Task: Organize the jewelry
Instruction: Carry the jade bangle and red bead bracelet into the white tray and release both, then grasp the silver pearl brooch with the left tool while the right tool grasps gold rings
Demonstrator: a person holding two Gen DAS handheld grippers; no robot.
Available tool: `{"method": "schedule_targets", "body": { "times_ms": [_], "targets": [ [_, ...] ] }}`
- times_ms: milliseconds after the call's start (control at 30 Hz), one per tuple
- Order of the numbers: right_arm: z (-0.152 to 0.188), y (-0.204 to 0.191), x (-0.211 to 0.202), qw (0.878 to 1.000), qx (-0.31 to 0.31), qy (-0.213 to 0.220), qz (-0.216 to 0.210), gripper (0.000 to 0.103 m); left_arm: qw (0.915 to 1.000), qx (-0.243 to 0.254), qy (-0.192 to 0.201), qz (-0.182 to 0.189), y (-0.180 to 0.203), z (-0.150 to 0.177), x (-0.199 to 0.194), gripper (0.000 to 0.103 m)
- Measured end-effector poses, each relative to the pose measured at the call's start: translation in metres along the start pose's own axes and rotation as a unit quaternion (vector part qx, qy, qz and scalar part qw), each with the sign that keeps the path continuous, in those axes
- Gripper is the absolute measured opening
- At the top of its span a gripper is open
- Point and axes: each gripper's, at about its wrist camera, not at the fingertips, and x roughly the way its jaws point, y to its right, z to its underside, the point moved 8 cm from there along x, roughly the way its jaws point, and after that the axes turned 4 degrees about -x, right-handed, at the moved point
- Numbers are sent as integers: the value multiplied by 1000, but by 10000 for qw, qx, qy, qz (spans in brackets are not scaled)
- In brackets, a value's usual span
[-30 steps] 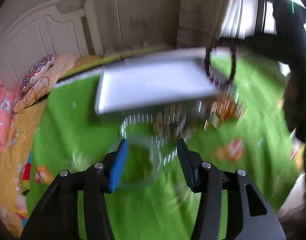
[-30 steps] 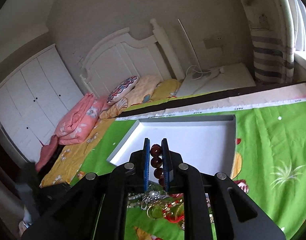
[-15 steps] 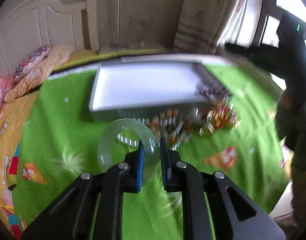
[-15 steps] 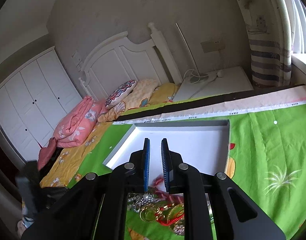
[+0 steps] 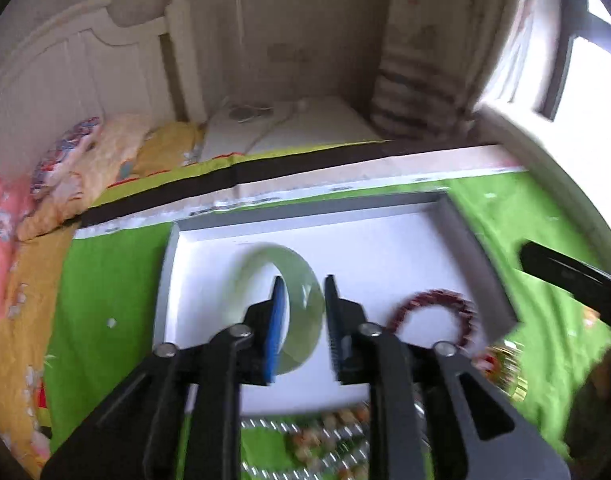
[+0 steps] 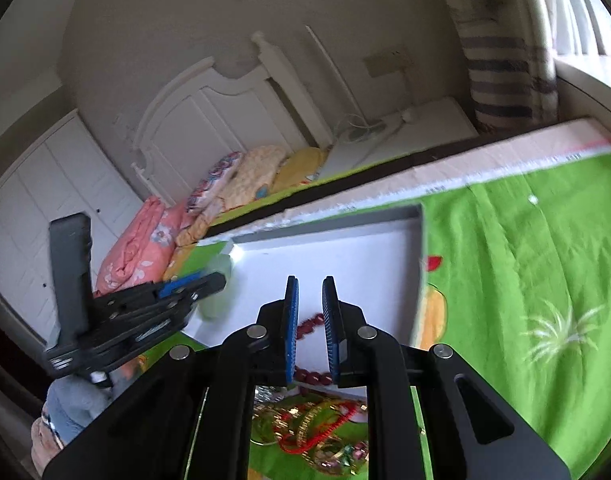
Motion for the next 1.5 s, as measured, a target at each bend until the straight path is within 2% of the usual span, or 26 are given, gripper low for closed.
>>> {"method": "schedule_targets", "body": {
  "times_ms": [33,67,200,267,300,333,367,400,433,500,600,700,800,833,967,1033,1167,1200,1333,1500],
  "targets": [
    [3,2,0,10000,13,-24,3,15,10000,-5,38,-80,-1,-1,2,54],
    [5,3,-1,10000,25,-29,8,15,9998,-29,132,-146,-2,-3,1,68],
    [15,8,-6,9999,120,-11,62,16,9992,-178,304,-179,-13,1,-11,74],
    [19,12,-10,9998,184,-20,118,19,9981,-358,429,-253,-26,9,-22,85],
    [22,14,-12,9997,207,-19,154,29,9974,-466,492,-226,-32,13,-28,88],
    [24,14,-15,9997,213,-12,156,47,9965,-615,549,-153,-38,21,-34,93],
    [25,15,-17,9997,216,6,144,59,9956,-736,575,-101,-44,27,-40,96],
    [27,16,-21,9996,240,55,129,84,9946,-860,582,-72,-50,35,-44,97],
    [27,16,-26,9995,265,140,101,94,9936,-966,575,-52,-56,45,-49,97],
    [29,13,-37,9994,207,288,41,94,9925,-1109,519,-22,-65,62,-54,98],
    [38,5,-43,9995,-174,146,202,94,9912,-1273,369,55,-72,89,-59,99],
    [59,-10,-43,9942,-928,-205,497,94,9908,-1335,172,144,-73,113,-56,99],
    [85,-20,-36,9827,-1559,-679,739,94,9896,-1424,8,220,-72,132,-48,99],
    [93,-21,-34,9802,-1641,-792,779,94,9880,-1514,-70,308,-72,138,-47,99],
    [106,-17,-25,9797,-1543,-981,827,94,9866,-1579,119,398,-72,138,-53,99],
    [106,-15,-23,9781,-1551,-963,1004,90,9876,-1505,164,429,-68,139,-56,99],
    [99,-44,-27,9798,-1740,-733,665,73,9898,-1344,282,381,-61,135,-60,99],
    [102,-58,-24,9769,-1920,-763,541,65,9897,-1357,284,367,-62,135,-60,99],
    [116,-88,-5,9650,-2375,-1061,324,48,9840,-1701,299,430,-75,134,-59,99],
    [129,-97,20,9580,-2503,-1361,318,43,9781,-1989,290,543,-84,136,-59,99]
  ]
}}
